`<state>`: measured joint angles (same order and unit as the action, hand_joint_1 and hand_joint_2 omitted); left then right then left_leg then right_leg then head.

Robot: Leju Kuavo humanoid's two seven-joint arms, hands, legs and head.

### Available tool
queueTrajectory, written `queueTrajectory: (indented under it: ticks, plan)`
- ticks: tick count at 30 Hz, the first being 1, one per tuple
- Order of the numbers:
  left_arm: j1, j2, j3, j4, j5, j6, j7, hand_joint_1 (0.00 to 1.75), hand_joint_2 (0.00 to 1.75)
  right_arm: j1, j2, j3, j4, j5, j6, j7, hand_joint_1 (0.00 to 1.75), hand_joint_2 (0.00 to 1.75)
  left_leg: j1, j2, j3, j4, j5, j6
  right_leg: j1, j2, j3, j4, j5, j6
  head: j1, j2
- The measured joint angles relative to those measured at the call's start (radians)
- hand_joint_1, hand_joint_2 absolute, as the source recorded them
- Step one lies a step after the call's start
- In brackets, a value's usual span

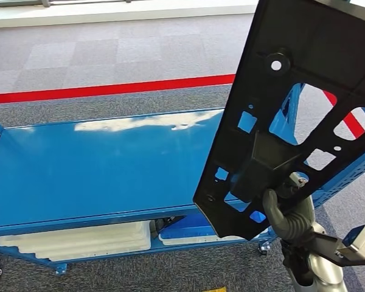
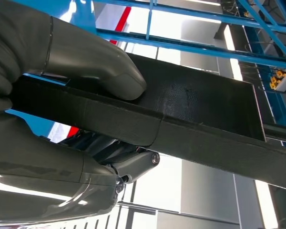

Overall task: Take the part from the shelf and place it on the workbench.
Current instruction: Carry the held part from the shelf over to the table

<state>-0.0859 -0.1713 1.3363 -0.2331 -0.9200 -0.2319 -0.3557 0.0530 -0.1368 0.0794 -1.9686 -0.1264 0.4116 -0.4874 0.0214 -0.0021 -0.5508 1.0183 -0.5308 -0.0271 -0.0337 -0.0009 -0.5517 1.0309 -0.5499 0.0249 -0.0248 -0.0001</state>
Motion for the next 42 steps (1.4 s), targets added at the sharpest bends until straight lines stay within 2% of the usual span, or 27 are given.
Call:
queueTrajectory:
  ticks: [14,19,22,25,27,28,29,31,32,33,34,35,36,38,40,42]
  plan:
    - [0.0,0.0,0.001,0.0,0.007,-0.001,0.003,0.0,1.75,0.014,0.02,0.011,0.001,-0.017,0.001,0.021,1.75,1.75,0.0,0.0,0.0,0.0,0.0,0.0,0.0,0.0,0.0,0.0,0.0,0.0,0.0,0.0]
    - [0.0,0.0,0.001,0.0,0.007,0.007,0.017,0.0,1.75,0.013,0.021,0.02,0.001,-0.017,0.008,0.021,1.75,1.75,-0.002,0.0,-0.001,0.004,-0.002,0.003,-0.005,-0.001,0.0,-0.001,0.001,0.002,0.0,0.0]
    - [0.0,0.0,0.001,0.0,0.007,0.012,0.023,0.0,1.75,0.01,0.022,0.025,0.001,-0.017,0.012,0.021,1.75,1.75,-0.004,0.0,-0.003,0.009,-0.005,0.009,-0.007,-0.001,0.001,-0.001,0.001,0.007,0.0,0.0]
    - [0.0,0.0,0.001,0.0,0.007,0.015,0.027,0.0,1.75,0.003,0.021,0.03,0.001,-0.022,0.02,0.025,1.75,1.75,-0.008,0.0,-0.007,0.015,-0.008,0.018,-0.01,-0.001,0.001,-0.004,0.004,0.017,0.0,0.0]
    - [-0.001,0.0,0.001,0.0,0.007,0.016,0.029,0.0,1.75,-0.004,0.02,0.034,0.0,-0.028,0.025,0.027,1.75,1.75,-0.008,0.002,-0.002,0.004,0.001,0.033,-0.012,-0.001,0.006,-0.008,0.002,0.026,0.0,0.0]
    - [-0.001,0.0,0.001,0.0,0.007,0.016,0.029,0.0,1.75,-0.006,0.019,0.036,0.0,-0.031,0.027,0.027,1.75,1.75,-0.007,0.004,0.001,-0.005,0.009,0.041,-0.011,-0.001,0.003,0.003,-0.012,0.027,0.0,0.0]
    - [-0.002,0.0,0.001,0.0,0.007,0.017,0.029,0.0,1.75,-0.009,0.018,0.037,0.001,-0.032,0.028,0.029,1.75,1.75,-0.005,0.006,0.004,-0.013,0.016,0.049,-0.01,0.0,-0.007,0.032,-0.037,0.026,0.0,0.0]
    - [-0.002,0.0,0.001,0.0,0.007,0.016,0.03,0.0,1.75,-0.012,0.014,0.041,0.003,-0.034,0.029,0.033,1.75,1.75,-0.005,0.009,0.001,-0.016,0.021,0.056,-0.008,0.001,-0.053,0.147,-0.109,0.024,0.0,0.0]
    - [-0.001,0.0,0.001,0.0,0.007,0.016,0.03,0.0,1.75,-0.013,0.011,0.043,0.004,-0.035,0.029,0.036,1.75,1.75,-0.006,0.009,-0.001,-0.015,0.022,0.056,-0.008,0.001,-0.078,0.208,-0.134,0.026,0.0,0.0]
    - [0.0,0.0,0.001,0.0,0.007,0.015,0.03,0.0,1.75,-0.013,0.008,0.044,0.006,-0.036,0.029,0.038,1.75,1.75,-0.007,0.009,-0.003,-0.013,0.022,0.056,-0.008,0.001,-0.092,0.246,-0.141,0.028,0.0,0.0]
    - [0.001,0.0,0.001,0.0,0.007,0.015,0.03,0.0,1.75,-0.014,0.005,0.046,0.009,-0.037,0.029,0.04,1.75,1.75,-0.006,0.009,-0.005,-0.011,0.021,0.056,-0.009,0.0,-0.089,0.248,-0.128,0.031,0.0,0.0]
    - [0.0,0.0,0.001,0.0,0.007,0.014,0.03,0.0,1.75,-0.016,0.003,0.047,0.01,-0.039,0.029,0.041,1.75,1.75,-0.004,0.009,-0.006,-0.007,0.02,0.054,-0.01,0.0,-0.066,0.207,-0.096,0.034,0.0,0.0]
    - [0.0,0.0,0.002,0.0,0.007,0.014,0.03,0.0,1.75,-0.019,0.002,0.049,0.011,-0.04,0.029,0.043,1.75,1.75,-0.001,0.009,-0.008,-0.001,0.018,0.051,-0.012,-0.001,-0.033,0.142,-0.06,0.039,0.0,0.0]
    - [0.0,0.001,0.002,0.0,0.007,0.013,0.029,0.0,1.75,-0.025,0.001,0.052,0.014,-0.04,0.024,0.044,1.75,1.75,-0.003,0.008,-0.018,0.015,0.014,0.039,-0.012,0.0,0.014,0.041,-0.02,0.041,0.0,0.0]
    - [0.0,0.001,0.002,0.0,0.008,0.013,0.028,0.0,1.75,-0.029,0.001,0.056,0.017,-0.036,0.015,0.045,1.75,1.75,-0.007,0.006,-0.029,0.026,0.016,0.025,-0.01,0.003,0.014,0.025,-0.019,0.031,-0.001,0.0]
    - [0.001,0.001,0.002,0.0,0.008,0.014,0.027,0.0,1.75,-0.031,0.001,0.058,0.017,-0.03,0.006,0.043,1.75,1.75,-0.005,0.005,-0.036,0.031,0.019,0.015,-0.01,0.002,0.003,0.027,-0.014,0.016,-0.001,0.0]
